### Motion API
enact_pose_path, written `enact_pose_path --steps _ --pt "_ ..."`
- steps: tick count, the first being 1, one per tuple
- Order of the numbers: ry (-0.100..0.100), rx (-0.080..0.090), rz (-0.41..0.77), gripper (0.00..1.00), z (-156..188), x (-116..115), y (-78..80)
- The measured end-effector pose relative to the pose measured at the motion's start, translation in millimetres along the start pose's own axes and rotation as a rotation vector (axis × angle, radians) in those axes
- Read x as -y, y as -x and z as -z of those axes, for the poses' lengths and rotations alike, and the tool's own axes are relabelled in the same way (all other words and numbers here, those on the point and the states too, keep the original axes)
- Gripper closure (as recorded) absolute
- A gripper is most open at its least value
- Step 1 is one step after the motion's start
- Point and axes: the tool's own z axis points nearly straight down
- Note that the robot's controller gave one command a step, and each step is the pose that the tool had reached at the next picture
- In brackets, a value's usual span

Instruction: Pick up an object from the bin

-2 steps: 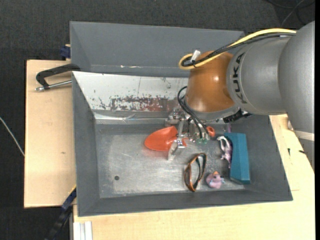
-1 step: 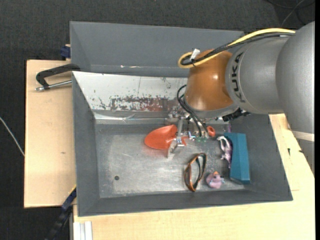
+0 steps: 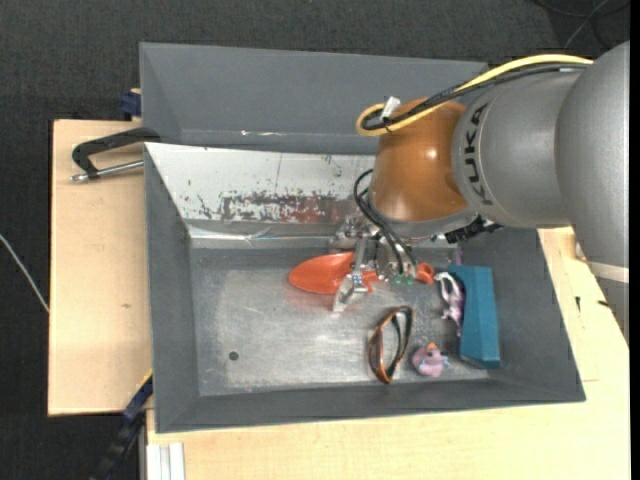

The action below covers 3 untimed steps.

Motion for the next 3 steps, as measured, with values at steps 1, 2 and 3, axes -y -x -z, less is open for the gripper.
enact_pose_path --steps 1,2,3 --pt "0.0 0.0 0.0 1.0 0.0 0.0 0.0" --pt "0.0 0.0 0.0 1.0 0.6 -0.2 0.2" --pt "-0.001 -0.005 0.0 1.0 5.2 -0.2 -0.8"
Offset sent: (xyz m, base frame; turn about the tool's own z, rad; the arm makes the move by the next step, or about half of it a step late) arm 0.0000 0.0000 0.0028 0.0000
